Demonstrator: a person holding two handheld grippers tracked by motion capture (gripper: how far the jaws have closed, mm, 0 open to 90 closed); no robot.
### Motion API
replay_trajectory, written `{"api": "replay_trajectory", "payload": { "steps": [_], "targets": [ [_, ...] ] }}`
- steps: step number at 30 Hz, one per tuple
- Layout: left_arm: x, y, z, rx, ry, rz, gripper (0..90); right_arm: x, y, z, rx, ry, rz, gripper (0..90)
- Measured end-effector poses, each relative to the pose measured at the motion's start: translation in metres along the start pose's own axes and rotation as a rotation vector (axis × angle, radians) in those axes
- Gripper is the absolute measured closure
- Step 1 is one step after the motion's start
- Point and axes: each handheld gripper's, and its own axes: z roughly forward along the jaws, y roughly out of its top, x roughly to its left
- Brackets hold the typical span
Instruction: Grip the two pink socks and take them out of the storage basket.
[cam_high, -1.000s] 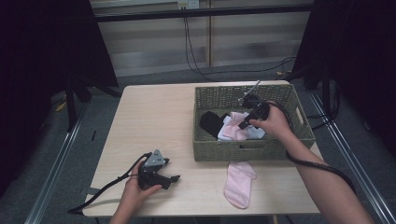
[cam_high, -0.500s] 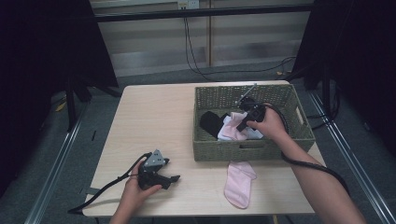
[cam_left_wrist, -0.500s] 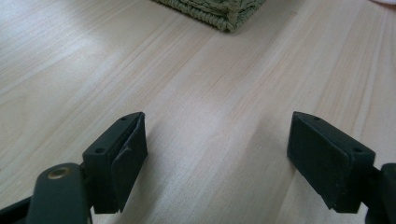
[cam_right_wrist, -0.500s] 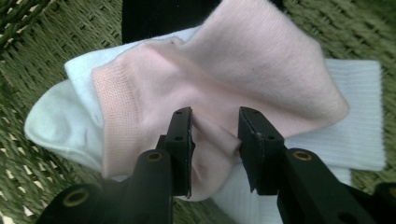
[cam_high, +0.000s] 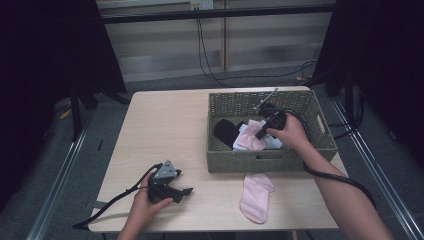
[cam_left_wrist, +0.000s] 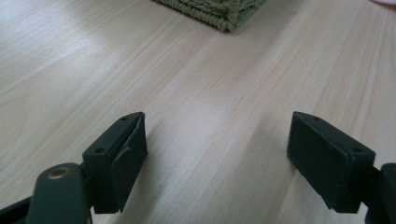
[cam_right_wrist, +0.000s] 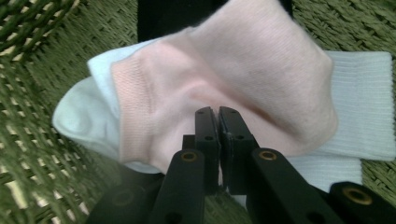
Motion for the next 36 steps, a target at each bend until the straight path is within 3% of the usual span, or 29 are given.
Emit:
{"api": "replay_trajectory", "payload": {
  "steps": [15, 36],
  "targets": [
    [0.0, 0.0, 0.0, -0.003, 0.0, -0.004, 19.8, 0.013, 0.002, -0.05, -0.067, 0.026, -0.039, 86.6],
    [0.0, 0.0, 0.0, -0.004, 0.0, -0.001, 19.8, 0.026, 0.007, -0.098, -0.112, 0.018, -0.074, 86.7]
  ]
}}
